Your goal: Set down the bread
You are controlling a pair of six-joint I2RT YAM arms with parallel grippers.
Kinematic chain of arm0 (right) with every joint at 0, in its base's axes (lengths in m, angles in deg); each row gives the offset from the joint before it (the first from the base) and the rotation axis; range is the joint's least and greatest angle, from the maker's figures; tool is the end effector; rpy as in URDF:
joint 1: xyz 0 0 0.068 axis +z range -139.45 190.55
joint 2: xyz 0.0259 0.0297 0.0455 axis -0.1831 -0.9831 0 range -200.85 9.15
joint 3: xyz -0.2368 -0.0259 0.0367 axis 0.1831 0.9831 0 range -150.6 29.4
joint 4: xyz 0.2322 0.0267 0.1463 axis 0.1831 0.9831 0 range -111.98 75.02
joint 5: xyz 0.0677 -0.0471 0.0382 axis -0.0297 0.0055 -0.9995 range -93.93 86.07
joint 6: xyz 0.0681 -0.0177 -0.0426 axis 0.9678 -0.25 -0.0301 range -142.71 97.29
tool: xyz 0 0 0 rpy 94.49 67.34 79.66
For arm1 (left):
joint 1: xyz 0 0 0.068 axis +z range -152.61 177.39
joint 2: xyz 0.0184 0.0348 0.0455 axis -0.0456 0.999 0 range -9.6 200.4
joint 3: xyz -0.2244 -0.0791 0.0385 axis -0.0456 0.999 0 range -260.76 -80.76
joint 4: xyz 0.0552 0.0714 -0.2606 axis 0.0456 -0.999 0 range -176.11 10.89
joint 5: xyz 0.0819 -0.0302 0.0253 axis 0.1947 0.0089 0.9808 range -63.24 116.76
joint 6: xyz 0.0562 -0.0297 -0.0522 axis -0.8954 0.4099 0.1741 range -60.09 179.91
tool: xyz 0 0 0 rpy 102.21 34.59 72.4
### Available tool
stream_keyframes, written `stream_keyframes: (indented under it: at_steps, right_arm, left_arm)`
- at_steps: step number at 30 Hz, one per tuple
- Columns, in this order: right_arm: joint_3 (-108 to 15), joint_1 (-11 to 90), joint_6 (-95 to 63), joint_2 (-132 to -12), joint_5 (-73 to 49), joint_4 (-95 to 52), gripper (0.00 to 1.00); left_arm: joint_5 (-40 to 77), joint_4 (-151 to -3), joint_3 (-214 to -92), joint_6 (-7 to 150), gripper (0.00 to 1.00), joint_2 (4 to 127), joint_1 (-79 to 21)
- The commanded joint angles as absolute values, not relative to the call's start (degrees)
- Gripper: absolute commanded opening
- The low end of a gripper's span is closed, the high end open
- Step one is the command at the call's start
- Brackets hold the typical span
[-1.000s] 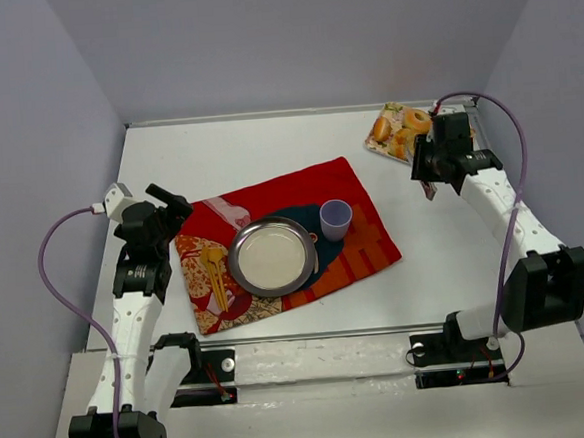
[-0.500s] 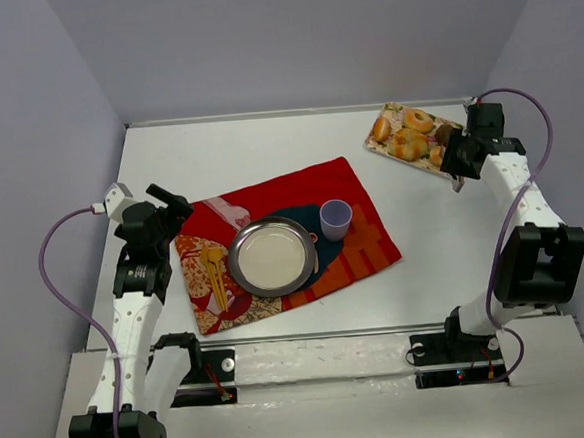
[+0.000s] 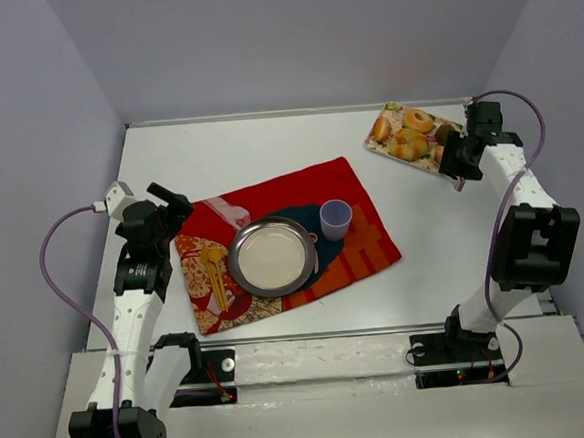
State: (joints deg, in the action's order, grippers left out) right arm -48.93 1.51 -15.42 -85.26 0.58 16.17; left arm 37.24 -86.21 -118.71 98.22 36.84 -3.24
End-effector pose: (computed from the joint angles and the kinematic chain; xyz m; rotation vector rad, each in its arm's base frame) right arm 0.3836 -0.0668 0.2114 0.3892 2.4863 -0.1115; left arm 0.2662 0.0102 0.2630 -0.7173 1.7043 -0.3074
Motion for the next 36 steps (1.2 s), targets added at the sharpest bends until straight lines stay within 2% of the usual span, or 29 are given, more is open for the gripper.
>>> stream_keyframes:
  at_steps: [1, 11, 19, 26, 28, 32, 36]
  right_arm:
    - [-52.16, 0.53, -16.47, -85.77, 0.99, 15.64, 0.58]
    - [-54.09, 0.53, -16.47, -88.76, 1.34, 15.73, 0.61]
    - [-57.34, 0.00, -16.21, -93.06, 1.17, 15.20, 0.60]
    - [-58.23, -0.52, -15.60, -94.12, -0.94, 15.02, 0.42]
    - [-58.05, -0.52, -15.42, -93.25, -1.56, 15.02, 0.41]
    - [-57.53, -0.52, -15.33, -90.87, -1.47, 15.02, 0.31]
    - [-56.82, -0.52, -14.19, -86.40, 0.89, 15.02, 0.26]
  left_arm:
    - [36.60, -83.51, -118.28, 97.09, 0.99, 36.89, -3.14]
    - [36.60, -83.42, -118.20, 97.18, 0.99, 36.89, -3.14]
    - [36.60, -83.51, -118.11, 97.18, 0.99, 36.89, -3.14]
    - [36.78, -83.42, -118.11, 97.27, 0.99, 36.81, -3.14]
    - [36.78, -83.42, -118.02, 97.27, 0.99, 36.81, -3.14]
    - [36.69, -83.42, -118.11, 97.18, 0.99, 36.63, -3.14]
    - [36.60, -83.51, -117.93, 97.27, 0.99, 36.28, -3.05]
